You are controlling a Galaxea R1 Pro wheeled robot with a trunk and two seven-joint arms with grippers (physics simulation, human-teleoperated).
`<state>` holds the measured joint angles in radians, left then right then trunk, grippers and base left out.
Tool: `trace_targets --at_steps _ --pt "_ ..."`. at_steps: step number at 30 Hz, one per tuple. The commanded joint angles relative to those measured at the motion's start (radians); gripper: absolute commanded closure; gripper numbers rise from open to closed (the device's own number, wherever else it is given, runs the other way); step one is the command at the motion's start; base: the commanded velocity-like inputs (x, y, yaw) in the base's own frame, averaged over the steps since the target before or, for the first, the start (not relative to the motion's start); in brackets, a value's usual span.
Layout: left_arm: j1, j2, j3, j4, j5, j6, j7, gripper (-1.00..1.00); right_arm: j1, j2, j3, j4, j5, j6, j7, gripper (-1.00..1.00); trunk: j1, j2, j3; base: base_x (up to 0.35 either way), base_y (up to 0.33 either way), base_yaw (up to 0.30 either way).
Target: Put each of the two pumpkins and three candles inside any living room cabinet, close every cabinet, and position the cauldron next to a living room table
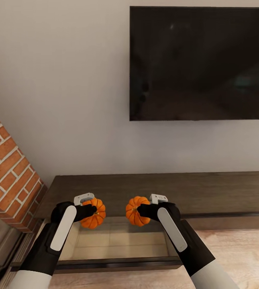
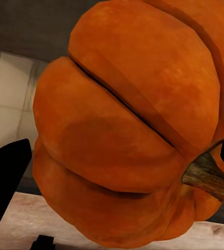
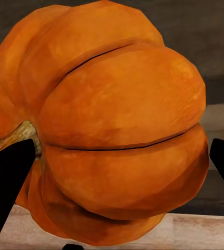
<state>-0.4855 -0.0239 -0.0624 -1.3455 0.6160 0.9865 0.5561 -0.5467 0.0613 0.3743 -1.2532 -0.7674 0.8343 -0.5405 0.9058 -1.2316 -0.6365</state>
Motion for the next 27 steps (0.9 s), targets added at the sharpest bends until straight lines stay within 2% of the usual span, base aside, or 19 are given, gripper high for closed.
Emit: trace_targets --at_steps 1,15,19,23,27 --pt "-0.001 0.001 -0.001 0.001 0.01 0.001 0.011 1.0 -0.001 0.0 0.001 0.001 -0.012 0.0 -0.01 1.0 0.004 -0.008 -0.004 0.0 0.0 0.0" --pt "-0.001 0.004 0.0 0.019 0.013 0.004 0.011 1.0 -0.001 0.0 0.0 0.011 -0.016 0.008 -0.01 1.0 0.058 -0.106 -0.048 0.0 0.0 0.0" --pt "-0.001 0.007 0.001 0.071 0.012 0.004 0.011 1.0 -0.001 0.0 0.001 0.011 -0.013 0.015 -0.014 1.0 0.073 -0.134 -0.06 0.0 0.0 0.0" --pt "-0.001 0.008 0.002 0.158 0.007 0.001 0.014 1.0 -0.001 0.0 0.0 0.011 -0.012 0.06 -0.016 1.0 0.088 -0.162 -0.073 0.0 0.0 0.0" --pt "-0.001 0.009 0.003 0.183 0.001 0.0 0.014 1.0 -0.001 0.0 0.0 0.01 -0.007 0.078 -0.019 1.0 0.104 -0.19 -0.086 0.0 0.0 0.0"
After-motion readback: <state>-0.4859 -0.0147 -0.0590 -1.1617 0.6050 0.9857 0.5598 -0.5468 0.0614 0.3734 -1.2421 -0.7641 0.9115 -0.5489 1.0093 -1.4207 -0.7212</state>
